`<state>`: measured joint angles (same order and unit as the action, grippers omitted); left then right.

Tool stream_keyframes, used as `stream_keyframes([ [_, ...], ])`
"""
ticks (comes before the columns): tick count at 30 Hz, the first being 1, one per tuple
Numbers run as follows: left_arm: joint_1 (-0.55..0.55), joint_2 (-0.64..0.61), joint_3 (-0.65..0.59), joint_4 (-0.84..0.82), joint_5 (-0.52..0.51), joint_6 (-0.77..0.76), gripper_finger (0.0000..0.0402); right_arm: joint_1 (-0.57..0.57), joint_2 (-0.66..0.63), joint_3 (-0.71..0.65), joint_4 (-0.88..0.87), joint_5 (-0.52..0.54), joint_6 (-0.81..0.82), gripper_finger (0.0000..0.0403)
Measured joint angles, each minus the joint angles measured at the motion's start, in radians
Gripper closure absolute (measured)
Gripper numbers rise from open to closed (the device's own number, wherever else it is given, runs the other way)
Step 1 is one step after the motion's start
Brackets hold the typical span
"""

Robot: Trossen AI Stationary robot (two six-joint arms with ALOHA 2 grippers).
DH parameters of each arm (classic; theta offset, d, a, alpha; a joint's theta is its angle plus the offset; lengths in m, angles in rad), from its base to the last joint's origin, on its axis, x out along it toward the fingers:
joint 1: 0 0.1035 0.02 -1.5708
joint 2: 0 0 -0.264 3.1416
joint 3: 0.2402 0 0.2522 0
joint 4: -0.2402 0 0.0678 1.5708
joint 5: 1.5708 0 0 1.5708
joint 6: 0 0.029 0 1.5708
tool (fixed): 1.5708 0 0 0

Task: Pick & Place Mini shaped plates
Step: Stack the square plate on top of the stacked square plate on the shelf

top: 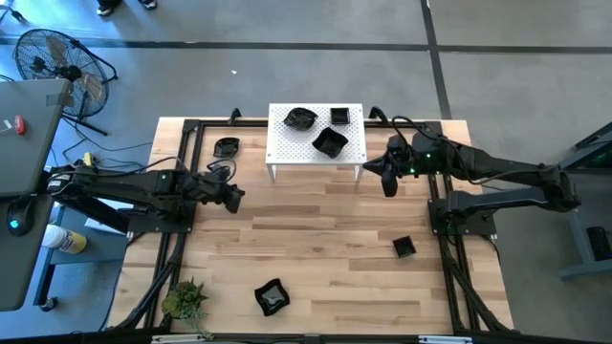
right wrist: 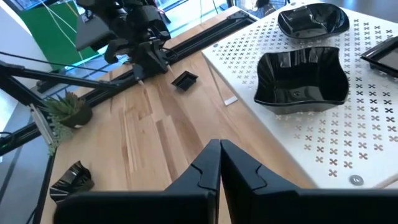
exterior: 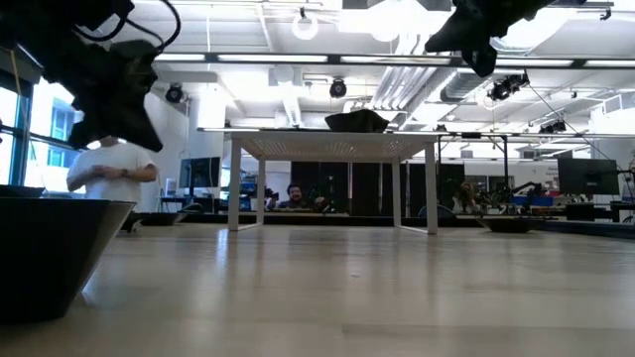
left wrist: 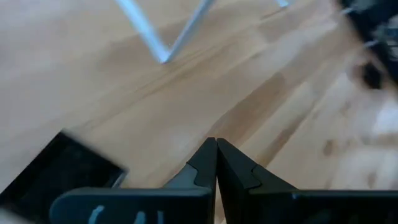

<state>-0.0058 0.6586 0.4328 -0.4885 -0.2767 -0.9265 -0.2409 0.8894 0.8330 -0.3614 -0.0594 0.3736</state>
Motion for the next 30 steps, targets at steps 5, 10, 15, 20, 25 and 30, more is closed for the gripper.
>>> stream_keyframes([
  [5, 0.072, 0.001, 0.062, -0.23, -0.017, -0.142, 0.0363, 0.0, 0.0, 0.0, 0.0, -0.002, -0.019, 0.0401],
  [10, 0.263, 0.0, 0.142, -0.367, 0.089, -0.002, 0.0347, 0.0, 0.0, 0.0, 0.0, -0.003, -0.042, 0.0397],
  [15, 0.494, 0.015, 0.169, -0.364, 0.251, 0.228, 0.0373, 0.0, 0.0, 0.0, 0.0, -0.01, -0.06, 0.04],
  [20, 0.706, 0.102, 0.169, -0.349, 0.428, 0.438, 0.0398, 0.0, 0.0, 0.0, 0.0, -0.025, -0.06, 0.04],
  [25, 0.84, 0.226, 0.169, -0.343, 0.51, 0.603, 0.0367, 0.0, 0.001, 0.001, 0.0, -0.037, -0.059, 0.0396],
  [30, 0.877, 0.355, 0.171, -0.296, 0.583, 0.669, 0.0309, 0.0, 0.001, 0.001, 0.0, -0.053, -0.058, 0.0401],
])
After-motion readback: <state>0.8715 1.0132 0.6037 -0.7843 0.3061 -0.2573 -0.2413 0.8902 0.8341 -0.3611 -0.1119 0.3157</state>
